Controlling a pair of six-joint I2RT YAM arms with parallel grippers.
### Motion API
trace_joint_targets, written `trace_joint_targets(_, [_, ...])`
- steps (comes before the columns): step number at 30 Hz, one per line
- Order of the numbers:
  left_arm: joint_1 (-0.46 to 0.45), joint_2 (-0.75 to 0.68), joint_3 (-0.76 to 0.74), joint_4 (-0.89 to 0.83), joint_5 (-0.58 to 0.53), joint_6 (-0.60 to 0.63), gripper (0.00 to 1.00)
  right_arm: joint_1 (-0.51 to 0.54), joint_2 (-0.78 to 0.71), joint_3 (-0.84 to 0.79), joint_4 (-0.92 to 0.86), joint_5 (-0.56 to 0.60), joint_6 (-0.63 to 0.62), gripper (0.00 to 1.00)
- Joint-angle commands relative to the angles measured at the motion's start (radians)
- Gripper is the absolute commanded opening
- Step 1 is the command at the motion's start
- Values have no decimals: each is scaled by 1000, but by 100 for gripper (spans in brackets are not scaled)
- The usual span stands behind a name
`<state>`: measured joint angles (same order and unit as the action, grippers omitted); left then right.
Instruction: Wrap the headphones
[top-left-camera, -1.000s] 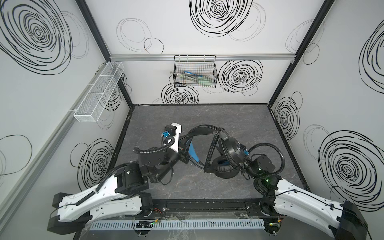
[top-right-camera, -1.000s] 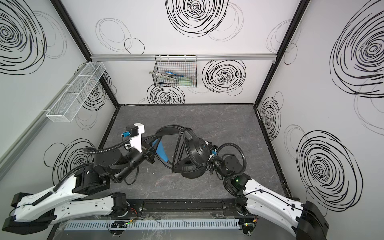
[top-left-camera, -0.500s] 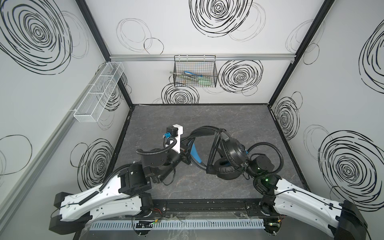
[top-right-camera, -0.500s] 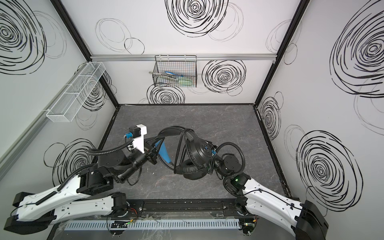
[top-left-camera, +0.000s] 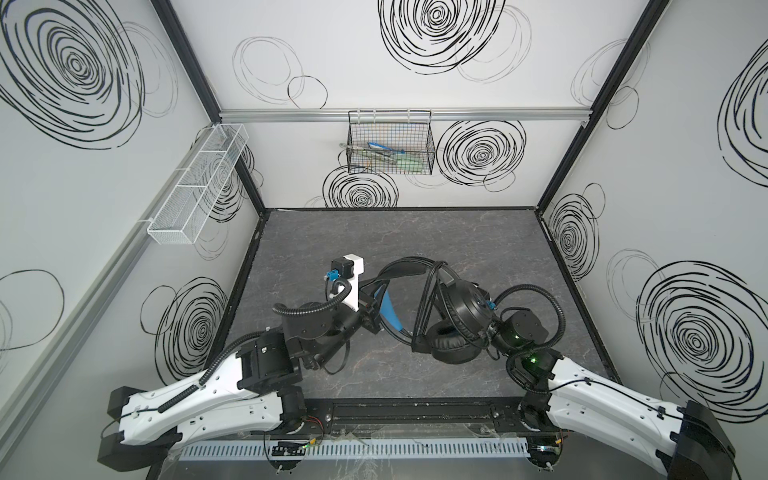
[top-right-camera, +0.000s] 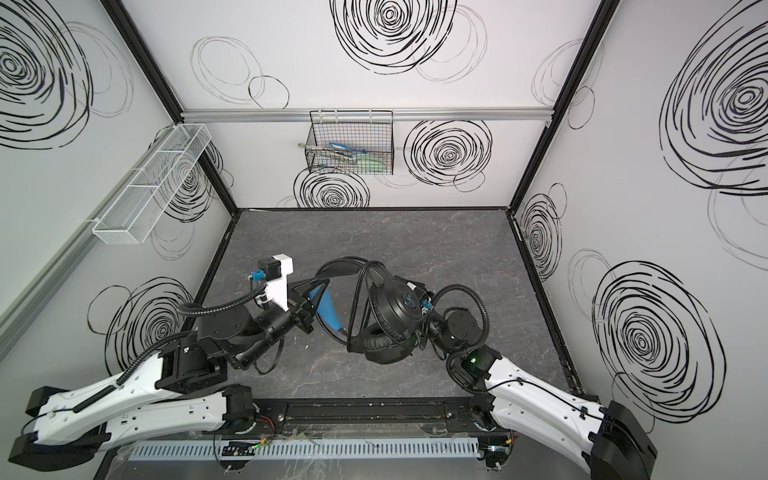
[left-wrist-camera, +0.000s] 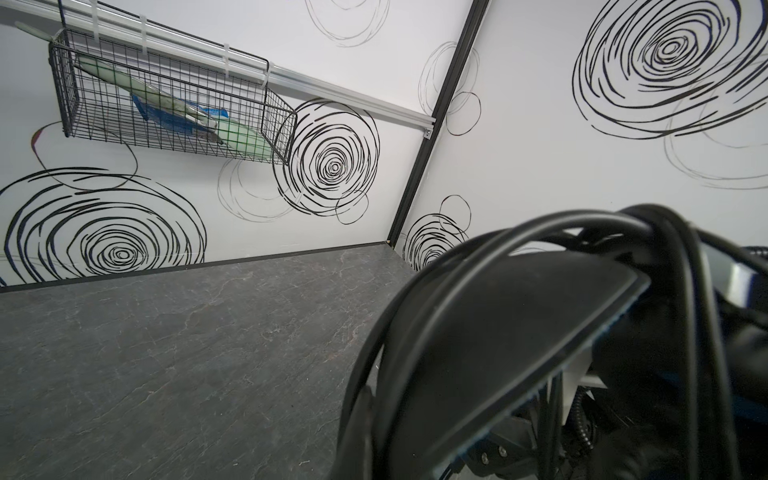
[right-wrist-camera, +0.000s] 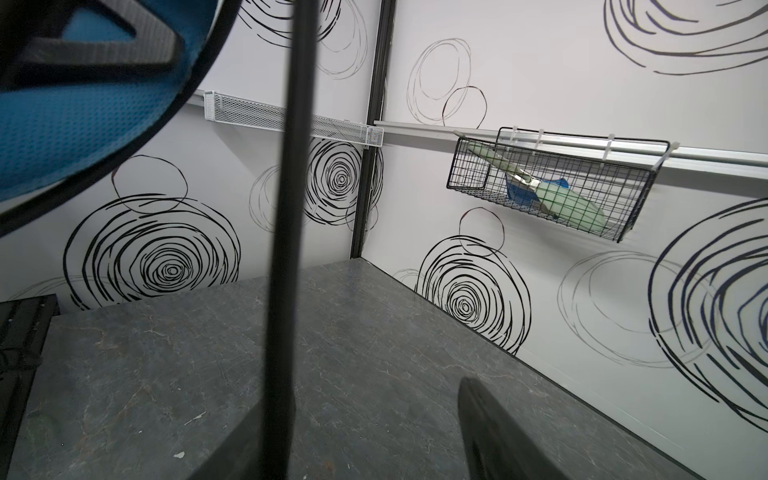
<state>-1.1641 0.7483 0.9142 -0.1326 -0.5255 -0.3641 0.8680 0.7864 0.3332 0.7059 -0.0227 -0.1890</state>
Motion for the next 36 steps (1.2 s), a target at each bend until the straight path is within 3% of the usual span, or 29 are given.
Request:
trace_joint_targets(1, [13,-51,6,96,-47,-37,0,-10,-15,-11,7,-10,16,67])
trace_joint_targets(12, [72,-80,23,32,-15,-26,0,-13,7,-5,7,-38,17,67])
trace_joint_targets(24, [120,-68,65,12,19,3,0,-14,64,15,8,-196,23,70])
trace_joint_targets(32, [193,-63,91,2,116,-12,0,-13,64,21,-65,-181,75,69])
trace_joint_targets(36, [206,-59,93,16,138,-9,0,-13,19,0,-48,-139,132,77])
